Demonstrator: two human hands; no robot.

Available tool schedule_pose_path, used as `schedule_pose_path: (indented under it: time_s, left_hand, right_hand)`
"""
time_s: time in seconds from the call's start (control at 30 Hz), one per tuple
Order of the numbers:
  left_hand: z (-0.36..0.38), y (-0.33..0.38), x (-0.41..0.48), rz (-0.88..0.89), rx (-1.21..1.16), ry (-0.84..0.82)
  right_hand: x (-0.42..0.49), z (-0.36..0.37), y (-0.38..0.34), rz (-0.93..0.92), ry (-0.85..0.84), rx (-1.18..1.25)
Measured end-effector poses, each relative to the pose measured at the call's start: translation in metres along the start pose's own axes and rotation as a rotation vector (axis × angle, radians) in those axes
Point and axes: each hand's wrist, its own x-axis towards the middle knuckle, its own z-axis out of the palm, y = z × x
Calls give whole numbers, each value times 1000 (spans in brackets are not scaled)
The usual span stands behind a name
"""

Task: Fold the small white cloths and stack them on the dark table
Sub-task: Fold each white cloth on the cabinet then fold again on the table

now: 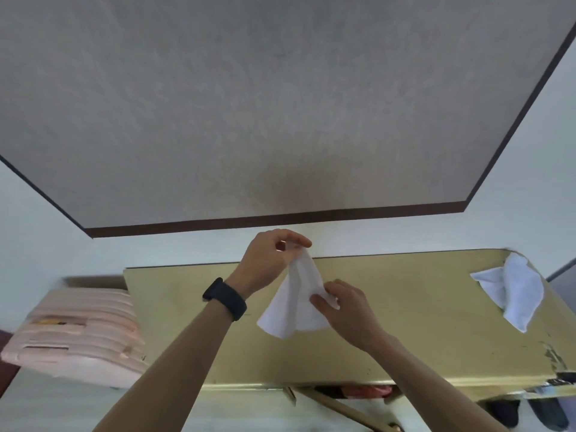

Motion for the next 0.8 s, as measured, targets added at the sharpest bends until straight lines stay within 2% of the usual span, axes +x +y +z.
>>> schedule_pose_path:
  time_s: [0.17, 0.37, 0.5, 0.67, 0.8]
  left_hand:
    - [-27, -30, 0, 29, 67, 148]
    - [-9, -74, -2, 87, 396, 39]
    - [7, -95, -4, 160, 520, 96]
    - [15, -122, 8, 288, 721, 150]
    - [25, -136, 24, 320, 769, 173]
  right_hand:
    - [-3, -34, 7, -49, 30, -41]
    - [-8, -52, 28, -28, 1, -344]
    - [-10, -58, 48, -32, -57, -486]
    - [-5, -74, 83, -14, -42, -545]
    - [16, -80, 101, -4, 40, -525]
